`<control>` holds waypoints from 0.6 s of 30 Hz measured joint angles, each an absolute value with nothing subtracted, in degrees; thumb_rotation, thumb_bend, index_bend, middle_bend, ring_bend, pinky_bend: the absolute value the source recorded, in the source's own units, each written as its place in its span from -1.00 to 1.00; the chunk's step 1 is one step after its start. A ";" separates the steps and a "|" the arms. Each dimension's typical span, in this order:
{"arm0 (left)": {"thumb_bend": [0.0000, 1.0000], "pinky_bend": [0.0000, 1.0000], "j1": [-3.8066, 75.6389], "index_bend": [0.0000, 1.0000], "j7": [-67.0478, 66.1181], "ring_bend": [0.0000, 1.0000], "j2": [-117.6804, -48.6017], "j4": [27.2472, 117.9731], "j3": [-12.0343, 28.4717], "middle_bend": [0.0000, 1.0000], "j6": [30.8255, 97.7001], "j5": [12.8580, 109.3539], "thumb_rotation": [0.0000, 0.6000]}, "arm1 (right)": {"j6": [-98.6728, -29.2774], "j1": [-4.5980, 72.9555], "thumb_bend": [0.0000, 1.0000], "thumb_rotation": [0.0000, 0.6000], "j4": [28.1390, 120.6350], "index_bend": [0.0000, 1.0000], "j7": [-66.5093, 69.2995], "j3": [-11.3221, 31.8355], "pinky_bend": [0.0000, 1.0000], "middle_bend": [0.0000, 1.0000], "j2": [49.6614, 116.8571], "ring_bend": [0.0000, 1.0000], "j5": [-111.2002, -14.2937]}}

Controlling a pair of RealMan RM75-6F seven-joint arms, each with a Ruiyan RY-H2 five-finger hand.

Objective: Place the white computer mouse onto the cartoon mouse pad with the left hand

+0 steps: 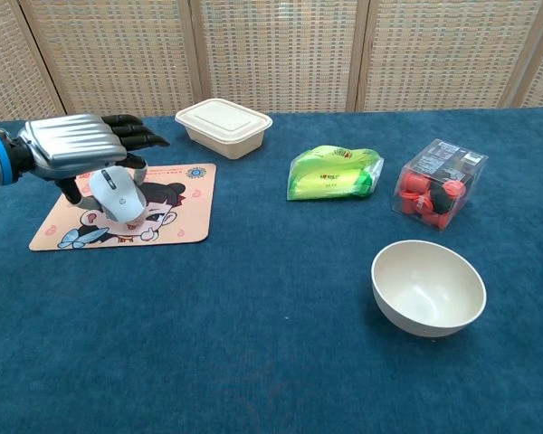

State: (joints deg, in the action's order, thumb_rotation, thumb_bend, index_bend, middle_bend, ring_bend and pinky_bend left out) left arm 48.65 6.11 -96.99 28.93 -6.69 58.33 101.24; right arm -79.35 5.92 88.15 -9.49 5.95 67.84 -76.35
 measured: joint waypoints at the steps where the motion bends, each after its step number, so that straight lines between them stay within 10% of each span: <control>1: -0.35 -1.00 48.70 0.11 6.48 -1.00 -97.22 28.33 -6.83 -1.00 58.37 101.31 1.00 | -79.26 5.96 -0.89 1.00 88.10 -0.79 -9.59 5.96 -1.00 -1.00 67.88 -1.00 -76.25; 18: -0.39 -1.00 49.92 -0.16 12.64 -1.00 -102.77 16.25 -9.58 -1.00 58.66 102.59 1.00 | -79.44 5.95 -0.89 1.00 88.11 -0.79 -10.78 6.02 -1.00 -1.00 68.21 -1.00 -75.65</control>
